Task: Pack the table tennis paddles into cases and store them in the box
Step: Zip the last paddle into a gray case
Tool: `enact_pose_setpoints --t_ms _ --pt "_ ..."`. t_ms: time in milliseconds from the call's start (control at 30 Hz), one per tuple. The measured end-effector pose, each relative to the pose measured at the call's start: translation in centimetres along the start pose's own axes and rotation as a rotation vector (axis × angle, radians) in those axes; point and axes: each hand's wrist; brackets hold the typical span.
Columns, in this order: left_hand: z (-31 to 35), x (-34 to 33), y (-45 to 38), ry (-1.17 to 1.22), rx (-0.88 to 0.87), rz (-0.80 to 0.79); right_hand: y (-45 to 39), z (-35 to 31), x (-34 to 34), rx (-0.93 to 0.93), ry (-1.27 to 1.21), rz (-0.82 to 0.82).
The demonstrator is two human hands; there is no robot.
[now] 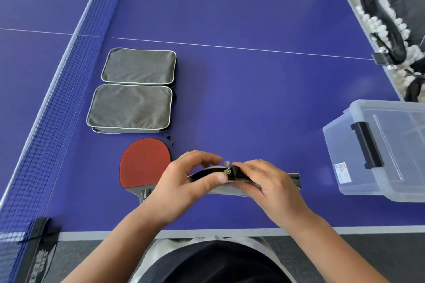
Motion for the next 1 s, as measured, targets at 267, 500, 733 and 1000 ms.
enact_pose_setpoints --t_ms 267,500,733,1000 --pt "4.0 -4.8 -1.2 0.007 0.105 0.085 1.3 1.3 0.8 0.019 -0.097 0.040" --pt "3.8 -6.8 -1.4 0.169 0.185 0.354 2.2 2.9 1.5 -0.101 -0.124 0.076" --pt "1.2 -6.1 -2.6 0.271 0.339 0.611 3.1 3.6 2.6 -0.295 -0.305 0.251" --pt "3.4 -6.4 -1.8 0.020 0.107 0.529 2.6 3.0 2.9 -0.131 -0.002 0.211"
Point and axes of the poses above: each hand's wrist, its own y-axis away from the middle knuckle, its own x-axis out of the back of the hand, z = x × y, and after that the axes turned 4 degrees about -x, right-handed
